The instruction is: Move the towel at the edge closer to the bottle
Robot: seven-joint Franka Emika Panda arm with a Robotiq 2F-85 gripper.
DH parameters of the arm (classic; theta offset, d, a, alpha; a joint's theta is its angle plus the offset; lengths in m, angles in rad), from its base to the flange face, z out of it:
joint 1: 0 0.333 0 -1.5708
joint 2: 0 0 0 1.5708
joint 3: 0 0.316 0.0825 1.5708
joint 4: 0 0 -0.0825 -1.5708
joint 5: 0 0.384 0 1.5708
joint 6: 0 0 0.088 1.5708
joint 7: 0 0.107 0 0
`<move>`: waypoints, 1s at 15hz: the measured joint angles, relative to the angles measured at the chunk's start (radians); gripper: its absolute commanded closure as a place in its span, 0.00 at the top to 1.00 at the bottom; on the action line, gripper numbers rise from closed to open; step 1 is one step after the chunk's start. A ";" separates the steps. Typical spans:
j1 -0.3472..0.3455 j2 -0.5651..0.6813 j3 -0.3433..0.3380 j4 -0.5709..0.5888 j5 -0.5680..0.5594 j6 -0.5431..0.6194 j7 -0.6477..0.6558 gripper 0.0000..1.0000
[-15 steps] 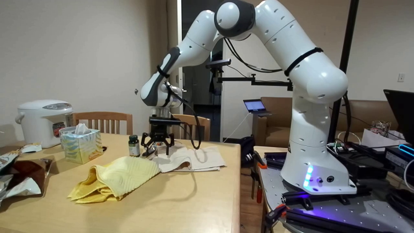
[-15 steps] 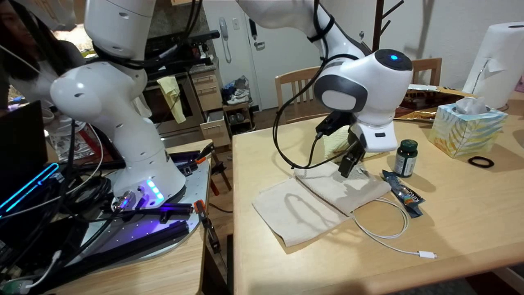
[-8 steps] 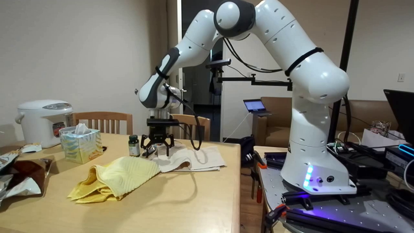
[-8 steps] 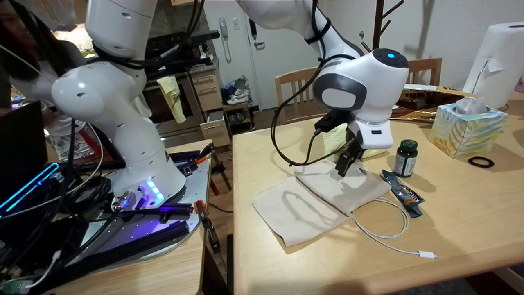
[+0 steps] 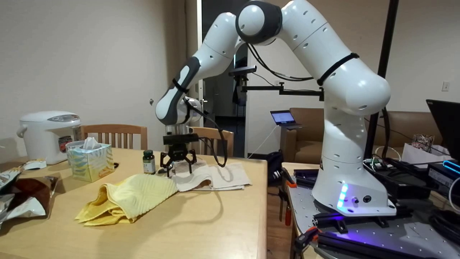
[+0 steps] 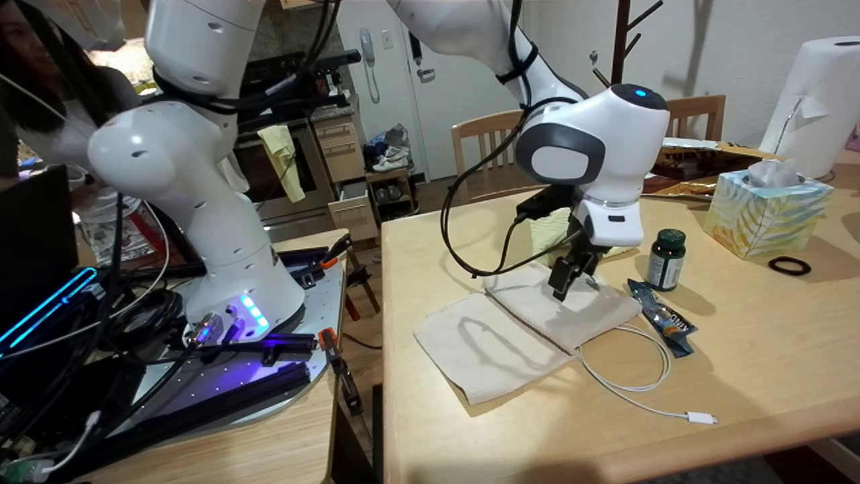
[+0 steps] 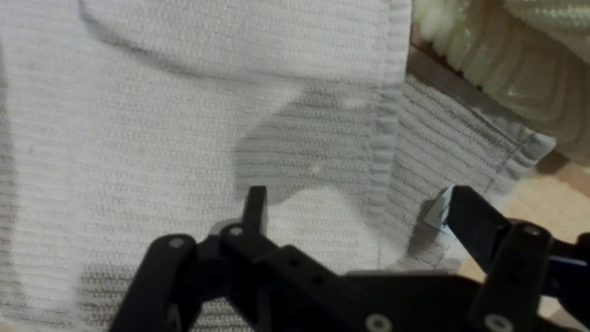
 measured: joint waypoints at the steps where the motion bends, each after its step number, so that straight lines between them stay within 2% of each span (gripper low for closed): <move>1: 0.006 0.001 -0.003 0.002 -0.008 0.000 0.011 1.00; 3: 0.012 0.001 -0.003 0.011 -0.014 0.000 0.018 1.00; 4: 0.014 0.001 -0.003 0.016 -0.015 0.000 0.018 0.75; 5: 0.015 0.001 -0.003 0.023 -0.015 -0.001 0.018 0.74; 6: 0.015 0.001 -0.003 0.029 -0.015 -0.002 0.018 0.87; 7: 0.015 0.001 -0.003 0.033 -0.016 -0.003 0.018 0.94; 9: 0.015 0.001 -0.003 0.038 -0.016 -0.007 0.018 1.00; 15: 0.014 0.007 -0.003 0.041 -0.016 -0.049 0.018 1.00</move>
